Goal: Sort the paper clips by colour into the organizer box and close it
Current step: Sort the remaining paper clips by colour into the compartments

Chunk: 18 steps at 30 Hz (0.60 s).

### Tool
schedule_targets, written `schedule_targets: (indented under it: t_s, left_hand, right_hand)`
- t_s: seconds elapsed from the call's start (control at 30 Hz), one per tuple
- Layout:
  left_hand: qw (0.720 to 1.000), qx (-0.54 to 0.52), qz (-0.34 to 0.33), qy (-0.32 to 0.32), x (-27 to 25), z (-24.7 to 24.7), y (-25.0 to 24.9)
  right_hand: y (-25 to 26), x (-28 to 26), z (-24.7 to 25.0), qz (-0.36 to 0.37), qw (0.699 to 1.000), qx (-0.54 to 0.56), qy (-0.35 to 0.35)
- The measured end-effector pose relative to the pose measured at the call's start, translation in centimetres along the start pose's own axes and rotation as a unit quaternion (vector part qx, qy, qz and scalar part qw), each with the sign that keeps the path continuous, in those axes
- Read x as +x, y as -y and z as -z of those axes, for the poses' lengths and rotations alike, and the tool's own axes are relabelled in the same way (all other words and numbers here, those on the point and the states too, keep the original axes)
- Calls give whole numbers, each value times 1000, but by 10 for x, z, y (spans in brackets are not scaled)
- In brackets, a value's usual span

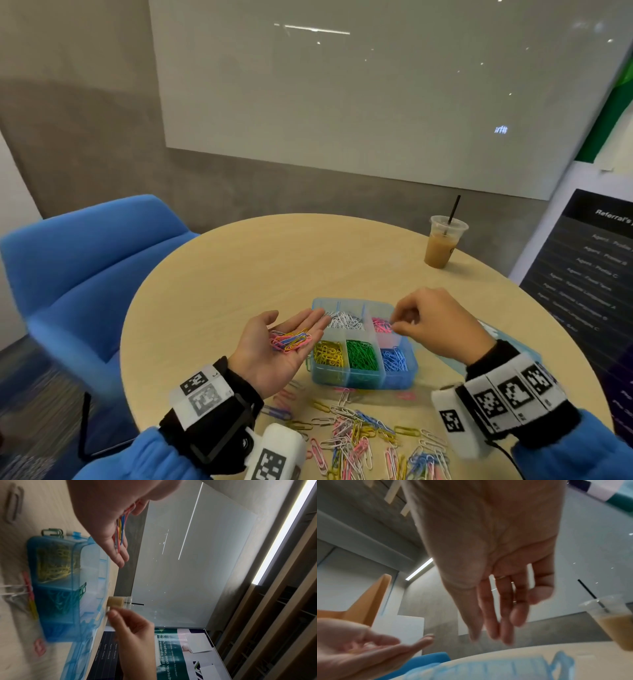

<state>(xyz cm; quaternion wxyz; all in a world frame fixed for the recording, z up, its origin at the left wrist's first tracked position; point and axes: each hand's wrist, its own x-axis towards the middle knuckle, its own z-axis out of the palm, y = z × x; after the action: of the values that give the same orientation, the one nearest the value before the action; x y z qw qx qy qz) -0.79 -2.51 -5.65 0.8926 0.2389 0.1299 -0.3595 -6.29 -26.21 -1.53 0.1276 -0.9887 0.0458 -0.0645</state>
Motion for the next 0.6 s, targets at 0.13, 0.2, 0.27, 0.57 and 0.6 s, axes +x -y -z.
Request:
schedule_targets:
  t_s: [0.13, 0.2, 0.27, 0.57, 0.6]
  left_hand:
    - [1000, 1, 14, 11, -1, 0, 9]
    - [1000, 5, 21, 17, -1, 0, 12]
    - [999, 6, 24, 22, 0, 0, 14]
    - [998, 6, 39, 53, 0, -6, 18]
    - [998, -1, 34, 51, 0, -6, 17]
  right_hand:
    - [9, -11, -14, 63, 997, 33, -23]
    - [25, -13, -21, 133, 985, 103, -39]
    - [43, -14, -27, 173, 975, 137, -33]
    - [67, -4, -36, 195, 966, 166, 25]
    - [68, -1, -36, 196, 966, 168, 29]
